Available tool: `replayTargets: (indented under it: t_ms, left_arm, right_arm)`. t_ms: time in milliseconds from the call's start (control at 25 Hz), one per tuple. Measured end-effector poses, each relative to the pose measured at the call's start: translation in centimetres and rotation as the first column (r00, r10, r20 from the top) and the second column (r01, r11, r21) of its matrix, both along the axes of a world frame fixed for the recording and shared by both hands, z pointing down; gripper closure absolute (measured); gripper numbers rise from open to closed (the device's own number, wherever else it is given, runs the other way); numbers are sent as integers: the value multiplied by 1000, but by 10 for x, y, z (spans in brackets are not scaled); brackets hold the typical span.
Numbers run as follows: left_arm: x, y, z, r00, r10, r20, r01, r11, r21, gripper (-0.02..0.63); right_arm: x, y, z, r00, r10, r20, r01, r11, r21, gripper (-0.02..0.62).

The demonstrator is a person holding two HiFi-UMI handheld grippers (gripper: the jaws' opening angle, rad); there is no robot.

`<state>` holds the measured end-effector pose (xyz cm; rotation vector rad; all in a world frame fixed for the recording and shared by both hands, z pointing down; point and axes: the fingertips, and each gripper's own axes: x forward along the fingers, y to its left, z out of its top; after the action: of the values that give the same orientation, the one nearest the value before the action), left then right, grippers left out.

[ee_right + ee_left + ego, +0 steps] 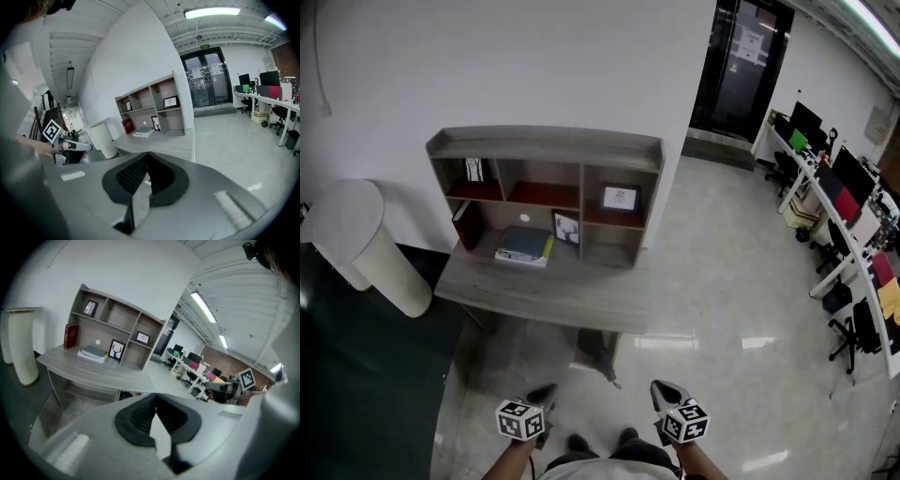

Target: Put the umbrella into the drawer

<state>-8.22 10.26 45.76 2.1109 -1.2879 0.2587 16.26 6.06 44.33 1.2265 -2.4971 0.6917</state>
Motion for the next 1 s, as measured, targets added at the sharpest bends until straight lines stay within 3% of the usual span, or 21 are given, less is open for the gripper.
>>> replayTargets:
  t_ms: [200,440,720,1000]
  left_arm:
    - [28,-2,-23,999,-1,37,-2,996,90,607]
    - [56,-9,-40,999,-28,25,24,988,154,607]
    - [70,-17,-53,998,-22,61,11,983,184,606]
    - [75,-17,-52,996,-63,62,52,983,175,606]
  right_arm:
    - [24,-6,-15,1000,-14,12,13,998,55,589]
    - [49,-11,-28,998,-58,-6,59,995,86,589]
    - [63,-13,-26,997,-76,-16,77,993,86,589]
    - [72,-15,-26,996,-86,-15,87,992,86,589]
